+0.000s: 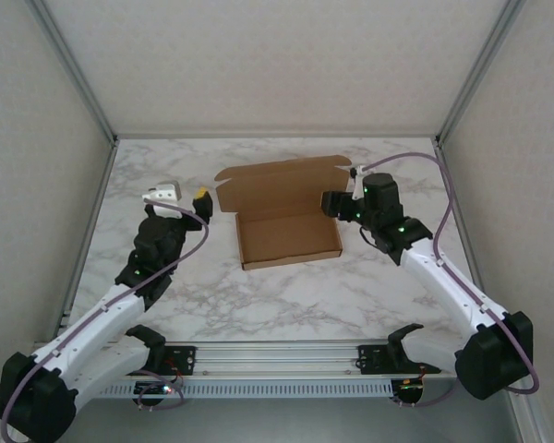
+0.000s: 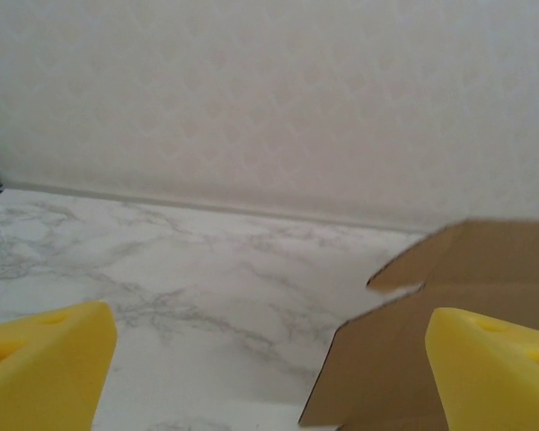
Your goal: Fold the paper box
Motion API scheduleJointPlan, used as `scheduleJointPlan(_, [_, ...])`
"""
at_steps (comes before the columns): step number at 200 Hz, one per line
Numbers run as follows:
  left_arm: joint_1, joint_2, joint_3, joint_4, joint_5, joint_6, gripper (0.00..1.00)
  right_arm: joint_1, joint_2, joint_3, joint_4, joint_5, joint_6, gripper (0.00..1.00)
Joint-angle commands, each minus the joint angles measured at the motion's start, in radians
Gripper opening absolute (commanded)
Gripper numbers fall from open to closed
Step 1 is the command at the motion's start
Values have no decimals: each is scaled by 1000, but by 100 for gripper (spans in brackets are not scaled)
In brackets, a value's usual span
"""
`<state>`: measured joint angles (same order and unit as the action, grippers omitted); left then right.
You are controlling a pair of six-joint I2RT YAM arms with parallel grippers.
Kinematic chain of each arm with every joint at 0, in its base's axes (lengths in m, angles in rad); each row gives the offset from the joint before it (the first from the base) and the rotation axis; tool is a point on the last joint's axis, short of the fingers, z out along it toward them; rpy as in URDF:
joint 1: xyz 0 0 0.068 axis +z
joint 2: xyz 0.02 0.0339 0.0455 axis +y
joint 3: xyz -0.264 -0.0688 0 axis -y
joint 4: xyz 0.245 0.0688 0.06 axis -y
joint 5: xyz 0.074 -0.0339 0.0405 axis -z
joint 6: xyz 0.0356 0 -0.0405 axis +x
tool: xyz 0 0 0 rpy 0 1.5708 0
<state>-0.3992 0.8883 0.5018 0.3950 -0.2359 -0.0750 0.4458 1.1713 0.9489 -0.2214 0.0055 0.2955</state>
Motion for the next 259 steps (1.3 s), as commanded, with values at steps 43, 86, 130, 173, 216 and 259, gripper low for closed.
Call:
scheduleJointPlan(43, [131,100,-121,225,398,84,88,-153,-47,-103,341,-80,-237,69])
scheduleJointPlan(86, [170,223,-83,297,433,118,85,-299,58,-222,617,-253,-358,69])
scheduleJointPlan(130, [208,380,-29,442,508,31,85,-384,192,-137,578,-501,-392,70])
scheduleJointPlan(173, [221,457,-11,535,559,-6,83,-389,319,-60,541,-664,-524,72])
scheduleJointPlan(216, [221,525,18,581,624,-2,82,-388,430,25,498,-659,-644,70])
scheduleJointPlan(259, [221,580,51,595,709,-6,79,-376,531,125,440,-710,-703,65])
